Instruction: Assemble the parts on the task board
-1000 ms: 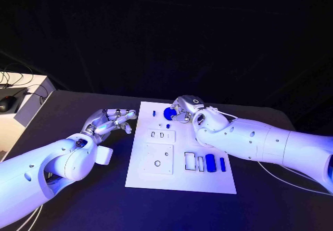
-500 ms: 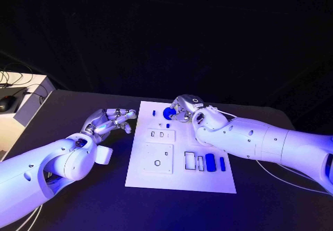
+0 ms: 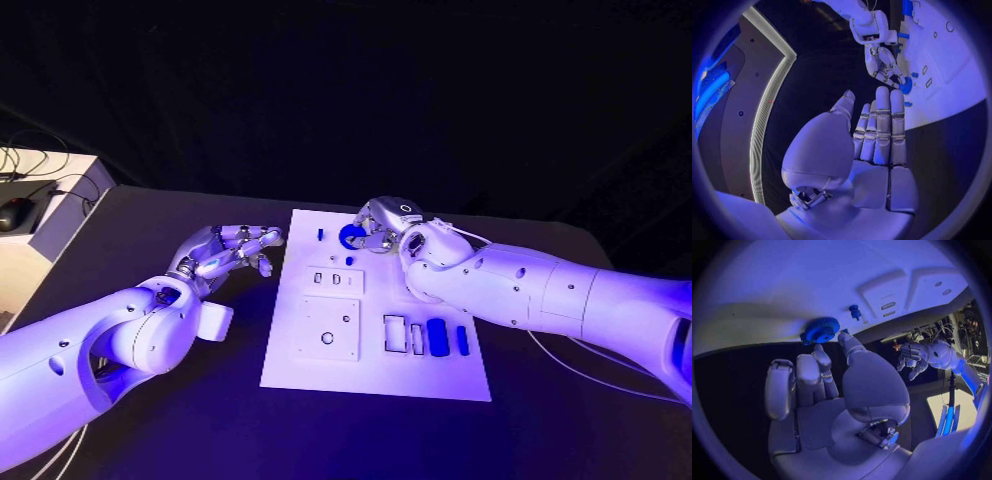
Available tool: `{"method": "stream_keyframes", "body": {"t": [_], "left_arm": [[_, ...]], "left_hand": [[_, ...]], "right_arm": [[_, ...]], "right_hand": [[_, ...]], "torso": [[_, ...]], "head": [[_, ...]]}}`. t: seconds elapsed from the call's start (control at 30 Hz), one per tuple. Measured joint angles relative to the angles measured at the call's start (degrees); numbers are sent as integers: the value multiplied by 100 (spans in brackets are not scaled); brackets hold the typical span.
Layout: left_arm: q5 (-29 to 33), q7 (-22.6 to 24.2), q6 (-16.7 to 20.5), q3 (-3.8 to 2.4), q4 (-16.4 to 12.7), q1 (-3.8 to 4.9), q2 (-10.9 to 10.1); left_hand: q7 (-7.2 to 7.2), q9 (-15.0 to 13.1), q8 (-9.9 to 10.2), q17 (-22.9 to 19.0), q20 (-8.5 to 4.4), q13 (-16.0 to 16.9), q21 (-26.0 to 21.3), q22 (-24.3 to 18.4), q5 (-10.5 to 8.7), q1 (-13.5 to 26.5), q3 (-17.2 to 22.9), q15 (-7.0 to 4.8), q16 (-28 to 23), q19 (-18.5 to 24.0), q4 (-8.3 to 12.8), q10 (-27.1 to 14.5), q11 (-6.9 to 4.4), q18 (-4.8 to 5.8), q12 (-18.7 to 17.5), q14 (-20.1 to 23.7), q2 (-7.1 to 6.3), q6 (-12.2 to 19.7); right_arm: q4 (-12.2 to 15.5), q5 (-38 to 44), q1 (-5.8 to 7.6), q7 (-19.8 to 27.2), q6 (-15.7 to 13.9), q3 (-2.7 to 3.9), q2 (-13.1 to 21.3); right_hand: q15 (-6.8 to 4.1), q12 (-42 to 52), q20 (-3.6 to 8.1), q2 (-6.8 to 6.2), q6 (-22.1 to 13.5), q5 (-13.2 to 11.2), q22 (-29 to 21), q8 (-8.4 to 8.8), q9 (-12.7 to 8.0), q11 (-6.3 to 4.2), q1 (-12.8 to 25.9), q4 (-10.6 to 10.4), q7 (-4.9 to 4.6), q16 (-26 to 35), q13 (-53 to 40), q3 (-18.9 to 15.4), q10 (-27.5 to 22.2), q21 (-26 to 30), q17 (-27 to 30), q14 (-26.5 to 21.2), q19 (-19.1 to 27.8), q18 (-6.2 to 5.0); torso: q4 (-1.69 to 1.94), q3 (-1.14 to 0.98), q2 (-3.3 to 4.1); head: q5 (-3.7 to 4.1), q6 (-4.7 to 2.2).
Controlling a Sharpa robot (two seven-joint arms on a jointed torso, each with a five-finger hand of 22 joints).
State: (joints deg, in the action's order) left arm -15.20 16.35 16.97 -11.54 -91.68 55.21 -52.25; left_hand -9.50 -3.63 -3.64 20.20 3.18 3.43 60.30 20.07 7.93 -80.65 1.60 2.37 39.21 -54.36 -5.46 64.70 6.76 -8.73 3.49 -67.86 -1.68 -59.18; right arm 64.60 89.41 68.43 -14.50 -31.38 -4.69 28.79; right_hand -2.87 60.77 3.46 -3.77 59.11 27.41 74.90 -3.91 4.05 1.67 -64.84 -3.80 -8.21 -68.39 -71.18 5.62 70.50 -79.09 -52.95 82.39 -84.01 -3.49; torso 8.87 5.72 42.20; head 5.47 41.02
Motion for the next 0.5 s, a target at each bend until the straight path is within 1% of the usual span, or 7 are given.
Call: {"method": "stream_keyframes", "body": {"t": [0.1, 0.2, 0.27, 0.3, 0.33, 0.5], "left_arm": [[0, -2, 0, 0, 0, 0, -1], [0, -3, 0, 0, 0, 0, -2], [0, -3, 0, 0, 0, 0, -3], [0, -3, 1, 0, 1, 0, -3], [0, -3, 1, 0, 1, 0, -4], [0, -4, 1, 0, 2, 0, -5]], "left_hand": [[0, 0, 0, 0, 0, 0, 0, 0, 0, 0, 0, 0, 0, 0, 0, 0, 0, 0, 0, 0, 0, 0], [0, 0, 0, 0, 0, 0, 0, 0, 0, 0, 0, 0, 0, 0, 0, 0, 0, 0, 0, 0, 0, 0], [0, 0, 0, 0, 0, 0, 0, -6, 0, 0, 0, 0, 0, 0, 0, 0, 0, 0, 0, 0, 0, 0], [0, 0, 0, 0, 0, 0, 0, -9, 0, 0, 0, 0, 0, 0, 0, 0, 0, 0, 0, 0, 0, 0], [0, 0, 0, 0, 0, 0, 0, -9, 0, 0, 0, 0, 0, 0, 0, 0, 0, 0, 0, 0, 0, 0], [0, 0, 0, 0, 0, 0, 0, -9, 0, 0, 0, 0, 0, 0, 0, 0, 0, 0, 0, 0, 0, 0]], "right_arm": [[-8, -26, 1, 15, 33, 0, -4], [-13, -49, 7, 35, 62, 5, -4], [-13, -58, 8, 45, 77, 5, -2], [-13, -62, 9, 50, 88, 6, 0], [-14, -69, 11, 55, 106, 8, 2], [-41, -101, 23, 92, 178, 13, -3]], "right_hand": [[0, 0, 0, 0, 31, 30, 0, 1, -5, 0, 0, 1, 31, 0, 0, 2, 0, 0, 0, 0, 0, 0], [0, 0, 0, 2, 35, 33, 2, 2, -1, 0, 2, 48, 36, 0, -11, 50, 0, 0, 0, 0, 0, 0], [0, 0, 0, 25, 36, 33, 5, 7, -2, 0, 23, 89, 36, 0, -16, 72, 0, 0, 0, 0, 0, 0], [0, 0, 0, 58, 49, 33, 5, 13, -6, 0, 56, 141, 50, 0, -16, 85, 0, 0, 3, 0, 0, 0], [0, 0, 0, 62, 55, 33, 5, 19, -9, 0, 60, 168, 56, 0, -16, 88, 0, 0, 6, 0, 0, 0], [0, 0, 0, 77, 55, 57, 4, 28, -12, 0, 45, 176, 57, 0, -16, 96, 0, 0, 7, 0, 0, 0]], "torso": [[-1, 0, 0], [-1, -2, 0], [0, -4, -1], [0, -4, -1], [-1, -4, -2], [-1, -4, -2]], "head": [[-4, 0], [-7, 3], [-7, 7], [-7, 8], [-7, 8], [-4, 11]]}}
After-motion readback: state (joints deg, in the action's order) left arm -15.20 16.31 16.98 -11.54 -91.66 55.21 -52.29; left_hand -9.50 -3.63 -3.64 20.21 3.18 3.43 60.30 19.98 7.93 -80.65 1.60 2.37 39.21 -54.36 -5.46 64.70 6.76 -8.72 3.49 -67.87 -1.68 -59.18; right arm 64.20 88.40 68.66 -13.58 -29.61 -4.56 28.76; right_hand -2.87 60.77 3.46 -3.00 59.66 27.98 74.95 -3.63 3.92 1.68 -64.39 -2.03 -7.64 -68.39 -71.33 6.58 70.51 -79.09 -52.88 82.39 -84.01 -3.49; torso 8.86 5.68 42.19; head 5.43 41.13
